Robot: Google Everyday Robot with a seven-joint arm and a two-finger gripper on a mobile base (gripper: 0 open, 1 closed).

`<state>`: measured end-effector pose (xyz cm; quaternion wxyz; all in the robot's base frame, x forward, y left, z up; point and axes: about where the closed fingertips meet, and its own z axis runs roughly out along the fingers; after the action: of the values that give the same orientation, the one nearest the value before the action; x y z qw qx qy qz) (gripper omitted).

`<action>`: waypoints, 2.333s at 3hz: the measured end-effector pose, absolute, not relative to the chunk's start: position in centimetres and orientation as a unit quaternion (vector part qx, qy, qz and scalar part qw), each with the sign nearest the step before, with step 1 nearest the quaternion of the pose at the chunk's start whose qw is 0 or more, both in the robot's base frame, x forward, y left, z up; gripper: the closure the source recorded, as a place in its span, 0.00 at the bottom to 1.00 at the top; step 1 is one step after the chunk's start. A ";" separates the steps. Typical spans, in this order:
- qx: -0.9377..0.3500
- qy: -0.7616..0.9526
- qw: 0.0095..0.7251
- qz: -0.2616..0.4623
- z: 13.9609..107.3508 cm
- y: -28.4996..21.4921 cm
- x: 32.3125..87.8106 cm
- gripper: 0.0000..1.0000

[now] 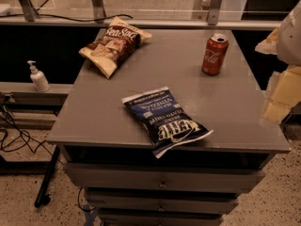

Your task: Move blue chip bag near brown chip bag

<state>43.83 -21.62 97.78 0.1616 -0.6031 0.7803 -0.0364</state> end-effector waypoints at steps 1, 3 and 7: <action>-0.603 0.780 0.162 -0.036 97.8 -21.6 43.8 0.00; -0.601 0.770 0.214 -0.007 94.3 -19.8 43.9 0.00; -0.551 0.770 0.291 0.139 84.5 -14.1 43.9 0.00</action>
Offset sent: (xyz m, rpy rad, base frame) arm -0.0011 0.0170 -0.0291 0.1086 -0.0823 0.0283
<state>43.88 -14.06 84.46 0.2911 -0.5507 0.7699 0.1388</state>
